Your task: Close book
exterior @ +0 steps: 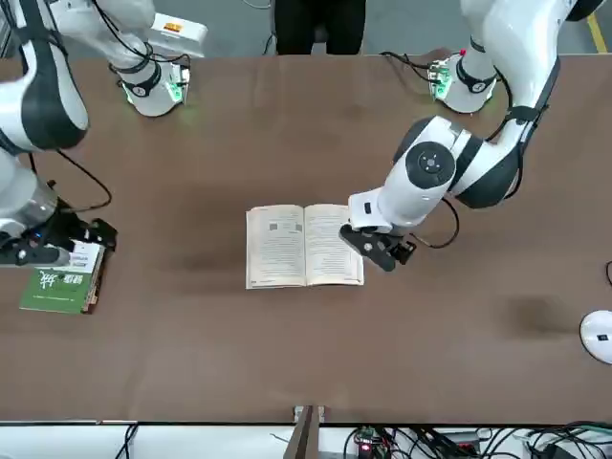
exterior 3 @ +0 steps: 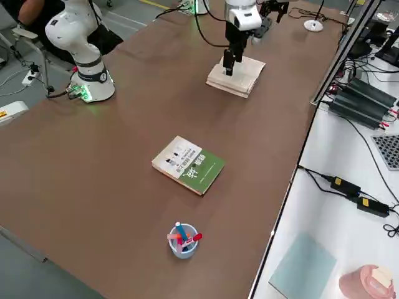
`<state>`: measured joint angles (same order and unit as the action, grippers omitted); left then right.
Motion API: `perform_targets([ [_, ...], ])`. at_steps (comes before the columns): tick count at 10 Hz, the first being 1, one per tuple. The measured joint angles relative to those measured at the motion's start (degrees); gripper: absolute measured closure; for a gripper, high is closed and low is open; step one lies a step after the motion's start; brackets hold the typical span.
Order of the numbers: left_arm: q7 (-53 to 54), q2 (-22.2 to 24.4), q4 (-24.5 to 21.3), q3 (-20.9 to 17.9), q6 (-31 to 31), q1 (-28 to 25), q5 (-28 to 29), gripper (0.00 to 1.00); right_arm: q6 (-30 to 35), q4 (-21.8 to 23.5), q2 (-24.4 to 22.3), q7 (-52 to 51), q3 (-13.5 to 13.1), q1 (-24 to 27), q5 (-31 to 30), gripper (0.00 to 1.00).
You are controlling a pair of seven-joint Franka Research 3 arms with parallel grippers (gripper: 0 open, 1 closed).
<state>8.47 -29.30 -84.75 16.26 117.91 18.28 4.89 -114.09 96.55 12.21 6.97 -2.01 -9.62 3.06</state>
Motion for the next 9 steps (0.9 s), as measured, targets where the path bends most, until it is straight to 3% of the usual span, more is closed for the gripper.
perform_targets([
  [1,1.3,-0.8,0.6,0.0,0.4,-0.1,0.0,0.00,-1.1,0.0,1.2,0.0,0.0,0.0,1.8,0.30],
  [4,3.7,-3.2,2.0,-0.1,3.0,0.0,0.1,0.00,-3.3,0.0,3.8,0.0,0.0,-0.1,8.4,0.57],
  [5,4.6,-4.1,2.1,-0.1,4.6,0.0,0.1,0.00,-3.5,0.0,4.5,0.1,0.0,-0.2,11.5,0.72],
  [7,6.8,-6.3,2.1,0.0,9.0,0.0,0.1,0.00,-3.5,0.0,6.0,0.2,0.0,-0.7,18.6,0.91],
  [8,7.5,-7.5,2.1,0.0,10.9,0.0,0.1,0.00,-3.5,0.0,6.8,0.2,0.0,-0.9,22.1,0.99],
  [9,7.9,-8.5,2.2,0.0,12.5,0.1,0.1,0.00,-3.6,0.0,7.6,0.2,0.0,-1.3,25.8,0.99],
])
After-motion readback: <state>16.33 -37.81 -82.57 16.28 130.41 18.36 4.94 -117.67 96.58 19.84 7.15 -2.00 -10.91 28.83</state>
